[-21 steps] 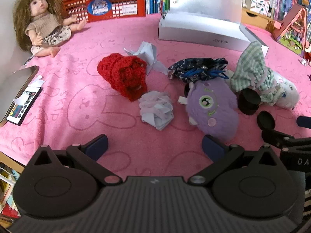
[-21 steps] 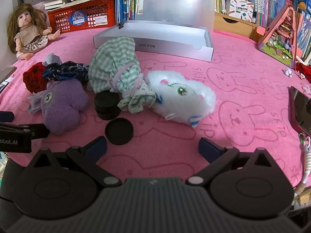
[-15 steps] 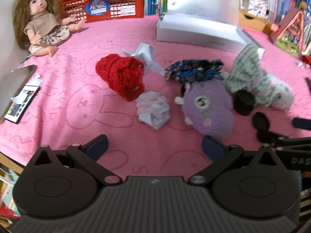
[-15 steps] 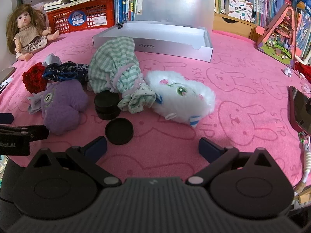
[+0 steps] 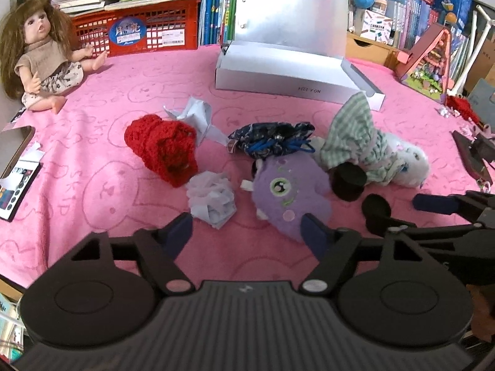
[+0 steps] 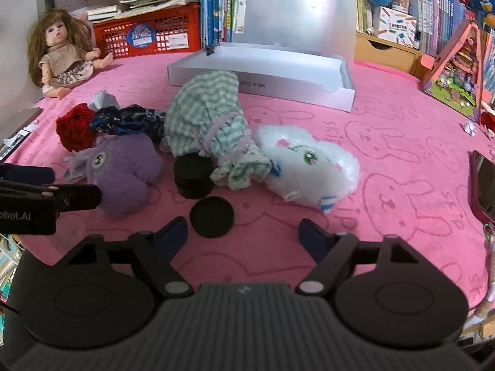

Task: Organize objects
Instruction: 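Grasp the crumpled white tissue with the left tool while the right tool grasps the black round cap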

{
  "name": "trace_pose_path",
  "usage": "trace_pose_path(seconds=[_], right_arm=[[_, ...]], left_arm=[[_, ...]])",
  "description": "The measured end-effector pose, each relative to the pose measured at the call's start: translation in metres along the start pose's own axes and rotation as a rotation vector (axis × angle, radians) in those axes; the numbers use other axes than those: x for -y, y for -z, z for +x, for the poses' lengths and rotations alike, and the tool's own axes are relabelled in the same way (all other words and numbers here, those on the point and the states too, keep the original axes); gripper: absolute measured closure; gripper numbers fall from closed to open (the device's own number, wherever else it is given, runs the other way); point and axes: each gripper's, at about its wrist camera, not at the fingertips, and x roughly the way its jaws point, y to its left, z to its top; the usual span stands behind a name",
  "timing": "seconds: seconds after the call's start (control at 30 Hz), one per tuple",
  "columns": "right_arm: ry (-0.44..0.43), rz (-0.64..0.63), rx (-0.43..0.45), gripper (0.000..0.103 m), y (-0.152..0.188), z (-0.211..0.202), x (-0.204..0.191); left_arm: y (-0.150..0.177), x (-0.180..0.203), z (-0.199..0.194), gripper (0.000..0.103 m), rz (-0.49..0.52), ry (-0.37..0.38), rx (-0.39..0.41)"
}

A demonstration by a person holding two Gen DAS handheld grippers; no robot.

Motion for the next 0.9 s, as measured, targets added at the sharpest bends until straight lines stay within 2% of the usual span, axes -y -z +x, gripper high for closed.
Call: trace_pose_path(seconds=[0.07, 0.2, 0.3, 0.57, 0.7, 0.9], right_arm=[[-0.004, -0.004, -0.004, 0.027, -0.001, 0.001, -0.001], [-0.019, -0.008, 0.041, 0.035, 0.000, 0.001, -0.001], [-0.006, -0.034, 0.029, 0.040, -0.001, 0.002, -0.004], [-0.008, -0.072, 0.059, 0.042, 0.000, 0.003, -0.009], [-0.010, -0.080, 0.059, 0.043, -0.002, 0.004, -0.014], [-0.014, -0.093, 0.061, 0.049, -0.003, 0.006, -0.017]], left_arm=[[-0.002, -0.001, -0.004, 0.040, 0.016, -0.009, 0.013], [-0.005, -0.008, -0.011, 0.045, 0.020, -0.018, 0.039], [-0.004, -0.013, -0.010, 0.046, 0.014, -0.055, 0.053], [-0.003, -0.021, 0.013, 0.046, -0.028, -0.111, 0.057], [-0.002, -0.022, 0.022, 0.046, -0.052, -0.106, 0.051], [0.000, -0.017, 0.028, 0.046, -0.014, -0.129, 0.070]])
